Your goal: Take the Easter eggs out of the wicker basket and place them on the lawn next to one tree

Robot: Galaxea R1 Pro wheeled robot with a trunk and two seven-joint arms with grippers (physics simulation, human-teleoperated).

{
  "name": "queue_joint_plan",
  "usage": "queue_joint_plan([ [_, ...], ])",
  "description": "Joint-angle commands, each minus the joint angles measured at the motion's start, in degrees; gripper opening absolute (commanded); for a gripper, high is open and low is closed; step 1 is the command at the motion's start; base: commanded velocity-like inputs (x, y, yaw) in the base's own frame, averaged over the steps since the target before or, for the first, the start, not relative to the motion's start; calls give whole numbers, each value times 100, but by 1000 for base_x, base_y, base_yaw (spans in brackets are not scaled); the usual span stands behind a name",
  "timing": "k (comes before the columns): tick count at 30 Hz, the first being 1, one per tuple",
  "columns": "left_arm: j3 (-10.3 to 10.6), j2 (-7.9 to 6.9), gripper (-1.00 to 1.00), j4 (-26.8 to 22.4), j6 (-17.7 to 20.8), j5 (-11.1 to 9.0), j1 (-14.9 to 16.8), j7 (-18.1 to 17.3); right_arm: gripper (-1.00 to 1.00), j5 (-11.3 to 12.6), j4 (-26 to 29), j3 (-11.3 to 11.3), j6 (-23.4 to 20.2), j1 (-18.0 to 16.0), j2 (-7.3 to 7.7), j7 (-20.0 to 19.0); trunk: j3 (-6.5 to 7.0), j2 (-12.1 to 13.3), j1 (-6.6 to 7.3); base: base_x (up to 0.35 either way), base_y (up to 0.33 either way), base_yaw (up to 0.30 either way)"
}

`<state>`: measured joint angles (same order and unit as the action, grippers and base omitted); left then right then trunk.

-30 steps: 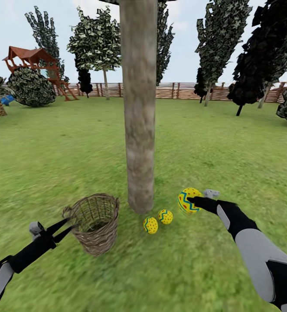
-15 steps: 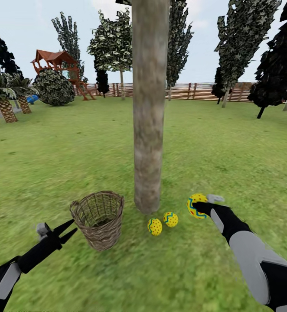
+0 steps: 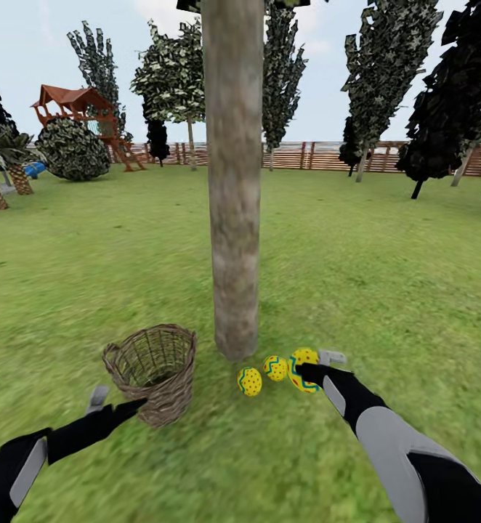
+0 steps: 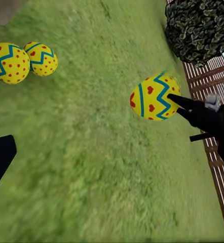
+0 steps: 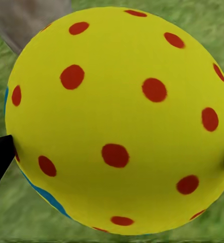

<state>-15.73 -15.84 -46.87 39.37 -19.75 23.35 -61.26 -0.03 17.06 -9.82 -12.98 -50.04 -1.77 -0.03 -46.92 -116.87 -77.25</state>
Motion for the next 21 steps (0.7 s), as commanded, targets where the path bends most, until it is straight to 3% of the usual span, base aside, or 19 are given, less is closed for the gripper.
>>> queue_joint_plan([
  [1,-1,23,100,-68,44,-23,3,-4,-100,0,-2,-28,-30,26,7,-4,-5,-2,1,0,0,-7],
  [3,1,44,100,-153,44,-24,3,0,-100,-5,0,-35,-24,44,34,-5,-5,-2,1,0,0,-2],
  [6,395,49,100,-138,45,-17,3,23,-100,7,8,-39,-28,55,-8,1,-5,-2,1,0,0,-139],
  [7,435,52,100,-138,45,-15,3,31,-100,10,15,-46,-28,56,-5,-1,-5,-2,1,0,0,-265],
  [12,476,56,100,-130,40,-12,3,41,-100,437,17,-72,-30,54,8,-5,-5,-2,1,0,0,-282],
  [21,491,168,100,-139,34,-10,3,28,-100,481,4,-77,-22,56,31,-5,-5,-2,1,57,0,-287],
])
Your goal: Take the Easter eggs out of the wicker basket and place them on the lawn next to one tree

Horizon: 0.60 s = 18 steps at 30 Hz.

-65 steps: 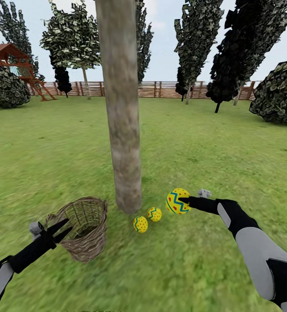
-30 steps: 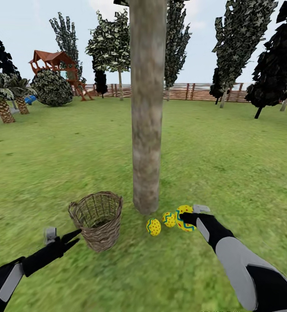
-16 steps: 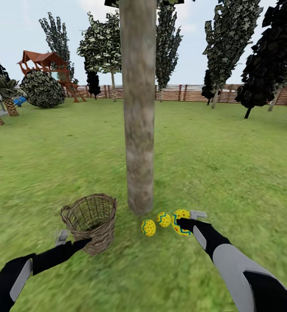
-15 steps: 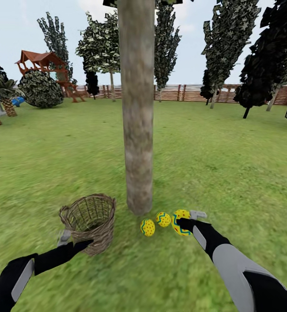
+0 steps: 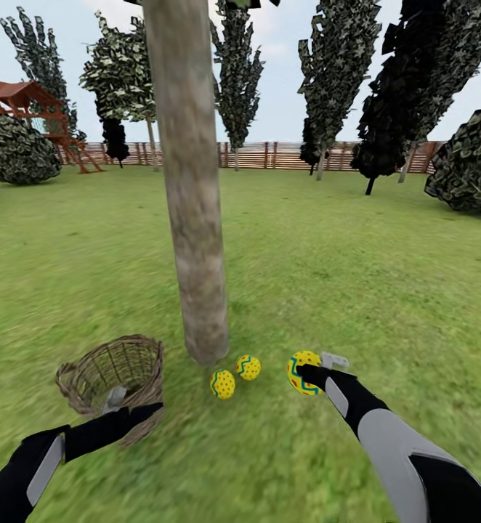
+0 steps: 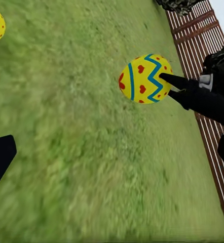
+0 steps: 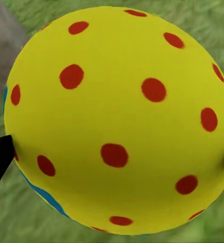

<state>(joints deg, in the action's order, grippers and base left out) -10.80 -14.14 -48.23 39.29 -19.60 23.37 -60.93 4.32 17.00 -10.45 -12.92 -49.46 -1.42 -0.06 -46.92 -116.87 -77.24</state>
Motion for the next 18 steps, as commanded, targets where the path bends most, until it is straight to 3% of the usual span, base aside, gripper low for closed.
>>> queue_joint_plan([
  [1,-2,-2,100,-2,29,-26,1,-3,-100,49,10,-16,-28,-2,4,-3,-6,-2,-1,196,0,-290],
  [6,9,-1,100,-5,0,-18,1,2,-100,56,-6,-11,16,-2,-32,-3,-6,-2,-1,306,0,-200],
  [10,446,-8,100,-7,-1,-1,1,12,-100,41,-21,-2,608,146,-41,-3,-6,-2,-1,339,0,-9],
  [18,491,-10,100,-2,-1,0,1,29,-100,-3,-12,11,632,174,-42,5,-6,-2,-1,339,0,0],
])
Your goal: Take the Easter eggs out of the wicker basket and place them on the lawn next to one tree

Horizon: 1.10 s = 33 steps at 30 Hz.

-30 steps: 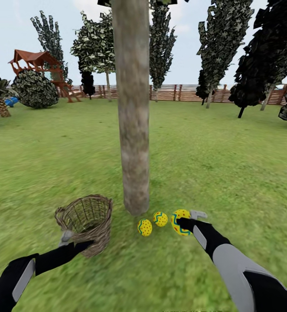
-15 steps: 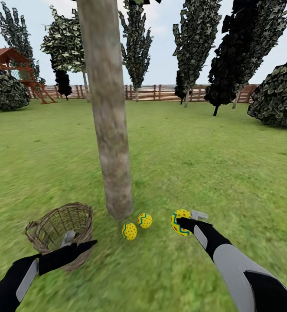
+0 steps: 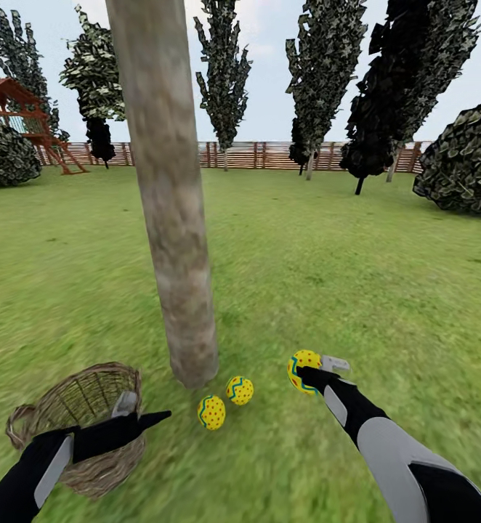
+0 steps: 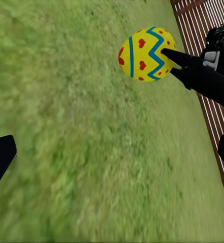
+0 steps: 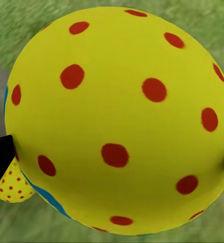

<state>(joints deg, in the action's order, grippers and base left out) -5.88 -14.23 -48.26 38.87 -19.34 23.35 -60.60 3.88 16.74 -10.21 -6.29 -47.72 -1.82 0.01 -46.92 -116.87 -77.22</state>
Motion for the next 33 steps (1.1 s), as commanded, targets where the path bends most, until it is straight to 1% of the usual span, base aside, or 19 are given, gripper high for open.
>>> queue_joint_plan([
  [1,-5,-1,100,1,42,-26,3,-5,-100,58,13,-9,-49,-1,-2,4,-12,-2,-3,247,0,0],
  [7,-18,-6,100,-2,42,-27,3,-5,-100,79,13,-16,-61,-1,-2,-2,-61,-2,-3,42,0,2],
  [16,-53,-10,100,1,42,-26,3,-5,-100,82,13,-23,-28,-1,3,-23,-68,-2,-3,3,0,1],
  [18,-46,-10,100,-5,11,-26,3,-5,-100,86,13,-25,-31,-1,-1,-18,-71,-2,-3,236,-42,26],
  [22,-48,-10,100,0,-230,-26,3,-5,-100,83,13,-25,-39,-1,-2,-11,-97,-2,-3,316,-78,107],
  [33,-11,-10,100,-1,-257,-26,3,-5,-100,93,13,-13,-39,-1,-11,7,-183,-2,-3,283,-211,158],
])
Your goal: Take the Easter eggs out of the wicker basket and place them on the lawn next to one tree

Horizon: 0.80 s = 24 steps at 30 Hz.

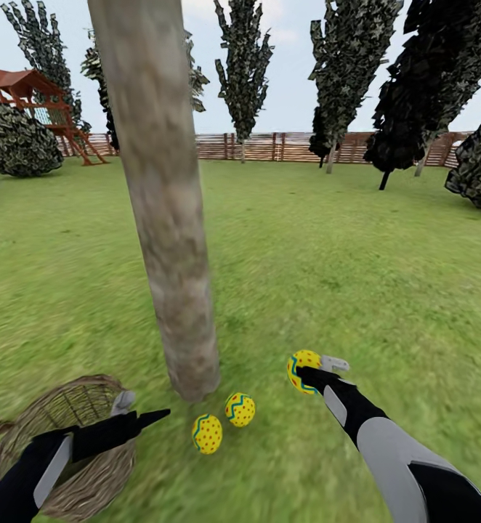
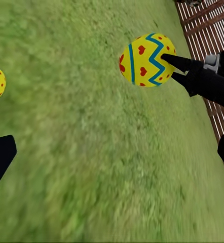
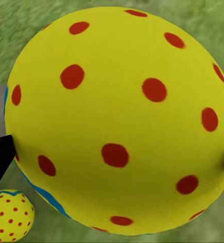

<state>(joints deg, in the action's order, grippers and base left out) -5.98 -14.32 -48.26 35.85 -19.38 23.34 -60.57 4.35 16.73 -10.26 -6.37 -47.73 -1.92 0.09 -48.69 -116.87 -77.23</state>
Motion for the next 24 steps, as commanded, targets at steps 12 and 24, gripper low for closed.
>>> queue_joint_plan([
  [12,0,7,100,5,37,-22,4,-7,-100,54,14,-2,-31,1,-1,64,-97,-2,-2,222,-246,173],
  [24,-17,6,100,17,-119,-23,4,-7,-100,-30,14,7,-22,1,-71,518,-189,-2,-2,6,-116,173],
])
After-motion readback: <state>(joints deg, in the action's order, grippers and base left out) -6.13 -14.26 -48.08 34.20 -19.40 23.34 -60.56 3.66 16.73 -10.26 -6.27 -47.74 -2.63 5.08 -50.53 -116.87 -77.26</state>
